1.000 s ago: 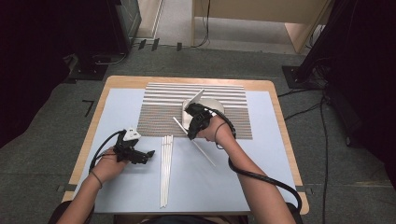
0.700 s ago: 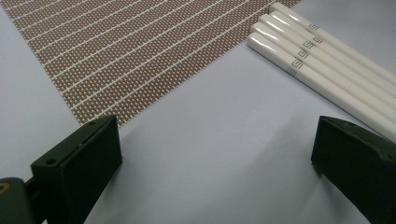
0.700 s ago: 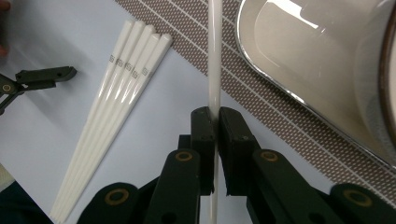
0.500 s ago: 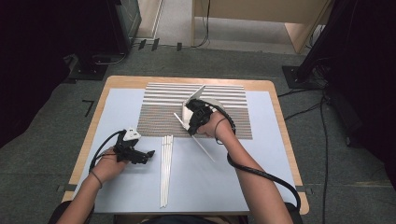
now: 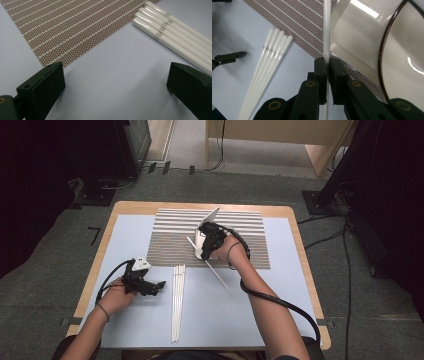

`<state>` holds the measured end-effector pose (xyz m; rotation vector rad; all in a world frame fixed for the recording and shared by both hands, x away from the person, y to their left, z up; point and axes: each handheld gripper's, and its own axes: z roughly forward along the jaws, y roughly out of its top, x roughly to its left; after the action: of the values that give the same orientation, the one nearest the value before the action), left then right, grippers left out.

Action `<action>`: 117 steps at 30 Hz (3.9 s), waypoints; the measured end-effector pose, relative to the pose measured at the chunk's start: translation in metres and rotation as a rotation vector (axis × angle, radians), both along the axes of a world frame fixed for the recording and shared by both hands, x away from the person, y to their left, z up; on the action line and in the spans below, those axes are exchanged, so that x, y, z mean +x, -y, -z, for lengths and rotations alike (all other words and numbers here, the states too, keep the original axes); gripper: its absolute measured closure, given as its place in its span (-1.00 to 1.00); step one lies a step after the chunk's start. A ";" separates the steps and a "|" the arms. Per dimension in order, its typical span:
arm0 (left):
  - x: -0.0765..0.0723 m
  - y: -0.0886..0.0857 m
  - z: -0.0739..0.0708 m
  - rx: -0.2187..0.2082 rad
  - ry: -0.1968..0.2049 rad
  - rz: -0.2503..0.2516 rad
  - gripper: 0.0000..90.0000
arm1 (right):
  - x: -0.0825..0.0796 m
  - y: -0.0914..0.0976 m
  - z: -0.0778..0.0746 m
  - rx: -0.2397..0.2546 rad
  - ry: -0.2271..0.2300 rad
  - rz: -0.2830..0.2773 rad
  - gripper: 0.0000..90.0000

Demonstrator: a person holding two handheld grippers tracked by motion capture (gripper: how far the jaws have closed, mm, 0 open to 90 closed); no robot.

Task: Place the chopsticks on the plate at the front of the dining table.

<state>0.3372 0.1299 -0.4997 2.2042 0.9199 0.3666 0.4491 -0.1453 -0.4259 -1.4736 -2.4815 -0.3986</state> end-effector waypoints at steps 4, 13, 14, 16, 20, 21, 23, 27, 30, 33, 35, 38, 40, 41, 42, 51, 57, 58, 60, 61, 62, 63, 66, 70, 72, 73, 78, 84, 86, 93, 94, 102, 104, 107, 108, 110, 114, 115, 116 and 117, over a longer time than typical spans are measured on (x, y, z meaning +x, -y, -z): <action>0.000 0.000 0.000 0.001 0.000 0.000 -0.98 | 0.003 -0.003 -0.001 -0.018 0.012 0.002 0.90; 0.000 0.000 0.000 0.000 0.000 0.000 -0.98 | 0.006 -0.011 0.002 -0.042 0.034 -0.002 0.90; 0.000 0.000 0.000 0.001 0.000 0.000 -0.98 | 0.006 -0.011 0.002 -0.043 0.034 -0.003 0.90; 0.000 0.000 0.000 0.001 -0.001 0.001 -0.98 | 0.008 -0.012 0.003 -0.054 0.042 -0.001 0.90; 0.000 0.000 0.000 0.003 -0.001 0.002 -0.98 | 0.010 -0.014 0.006 -0.051 0.044 -0.004 0.90; 0.000 0.000 0.000 0.003 -0.001 0.002 -0.98 | 0.011 -0.014 0.007 -0.059 0.043 -0.004 0.90; 0.000 0.000 0.000 0.004 0.000 0.002 -0.98 | 0.012 -0.015 0.007 -0.058 0.050 -0.003 0.89; 0.000 0.000 0.000 0.004 0.000 0.002 -0.98 | 0.014 -0.016 0.008 -0.068 0.054 -0.001 0.89; 0.000 0.000 0.000 0.004 0.000 0.002 -0.98 | 0.015 -0.017 0.008 -0.077 0.058 0.002 0.89; 0.000 0.000 0.000 0.005 0.000 0.003 -0.98 | 0.016 -0.018 0.009 -0.082 0.064 0.005 0.89; 0.000 0.000 0.000 0.005 0.000 0.002 -0.98 | 0.016 -0.019 0.009 -0.082 0.067 0.010 0.89; 0.000 0.000 0.000 0.005 0.000 0.002 -0.98 | 0.016 -0.020 0.010 -0.087 0.072 0.010 0.89; 0.000 0.000 0.000 0.005 0.000 0.002 -0.98 | 0.016 -0.021 0.010 -0.088 0.076 0.008 0.89; 0.000 0.000 0.000 0.005 0.000 0.003 -0.98 | 0.016 -0.022 0.010 -0.089 0.075 0.010 0.89; 0.000 0.000 0.000 0.005 0.000 0.003 -0.98 | 0.016 -0.022 0.011 -0.091 0.077 0.008 0.89; 0.000 0.000 0.000 0.005 0.000 0.003 -0.98 | 0.014 -0.026 0.012 -0.110 0.090 0.000 0.87; 0.000 0.000 0.000 0.003 0.000 0.002 -0.98 | 0.014 -0.025 0.009 -0.102 0.097 0.005 0.83; 0.000 0.000 0.000 0.001 0.000 0.001 -0.98 | 0.014 -0.025 0.008 -0.102 0.098 0.005 0.82; 0.000 0.000 0.000 0.001 0.000 0.001 -0.98 | 0.014 -0.024 0.004 -0.091 0.106 0.012 0.82; 0.000 0.000 0.000 0.002 0.000 0.001 -0.98 | 0.014 -0.024 0.002 -0.087 0.114 0.011 0.82; 0.000 0.000 0.000 0.000 -0.001 0.000 -0.98 | 0.014 -0.025 0.000 -0.086 0.120 0.009 0.82; 0.000 0.000 0.000 0.001 0.000 0.000 -0.98 | 0.013 -0.026 -0.003 -0.081 0.126 0.003 0.82; 0.000 0.000 0.000 0.001 0.001 0.000 -0.98 | 0.010 -0.030 -0.006 -0.065 0.127 -0.012 0.81; 0.000 0.000 0.000 0.001 0.000 0.000 -0.98 | 0.009 -0.033 -0.002 -0.053 0.119 -0.017 0.80; 0.000 0.000 0.000 0.001 0.000 0.000 -0.98 | 0.009 -0.035 0.001 -0.051 0.112 -0.020 0.79; 0.000 0.000 0.000 0.001 0.000 0.001 -0.98 | 0.009 -0.036 0.002 -0.052 0.110 -0.022 0.78; 0.000 0.000 0.000 0.002 0.000 0.001 -0.98 | 0.011 -0.036 0.009 -0.054 0.104 -0.014 0.73; 0.000 0.000 0.000 0.004 0.000 0.002 -0.98 | 0.010 -0.037 0.013 -0.063 0.095 -0.016 0.57; 0.000 0.000 0.000 0.005 0.000 0.002 -0.98 | 0.009 -0.038 0.014 -0.076 0.099 -0.022 0.49; 0.000 0.000 0.000 0.005 0.000 0.002 -0.98 | 0.008 -0.038 0.015 -0.079 0.099 -0.028 0.46; 0.000 0.000 0.000 0.005 0.000 0.002 -0.98 | 0.008 -0.038 0.015 -0.077 0.098 -0.027 0.46; 0.000 0.000 0.000 0.004 0.000 0.002 -0.98 | 0.007 -0.038 0.015 -0.067 0.094 -0.030 0.41; 0.000 0.000 0.000 0.004 0.000 0.002 -0.98 | 0.007 -0.037 0.015 -0.051 0.089 -0.028 0.41; 0.000 0.000 0.000 0.003 -0.001 0.001 -0.98 | 0.006 -0.036 0.013 -0.043 0.104 -0.030 0.36; 0.000 0.000 0.000 0.003 0.000 0.001 -0.98 | 0.006 -0.035 0.013 -0.041 0.106 -0.033 0.36; 0.000 0.000 0.000 0.003 0.000 0.001 -0.98 | 0.006 -0.034 0.012 -0.044 0.105 -0.036 0.35; 0.000 0.000 0.000 0.003 0.000 0.001 -0.98 | 0.006 -0.032 0.012 -0.043 0.102 -0.031 0.34; 0.000 0.000 0.000 0.002 0.000 0.001 -0.98 | 0.006 -0.032 0.012 -0.043 0.102 -0.031 0.34; 0.000 0.000 0.000 0.002 0.000 0.001 -0.98 | 0.006 -0.032 0.012 -0.043 0.102 -0.031 0.33; 0.000 0.000 0.000 0.001 0.000 0.000 -0.98 | 0.006 -0.031 0.011 -0.041 0.102 -0.029 0.33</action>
<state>0.3372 0.1299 -0.4996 2.2055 0.9198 0.3668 0.4546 -0.1140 -0.4370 -1.4663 -2.6020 -0.4302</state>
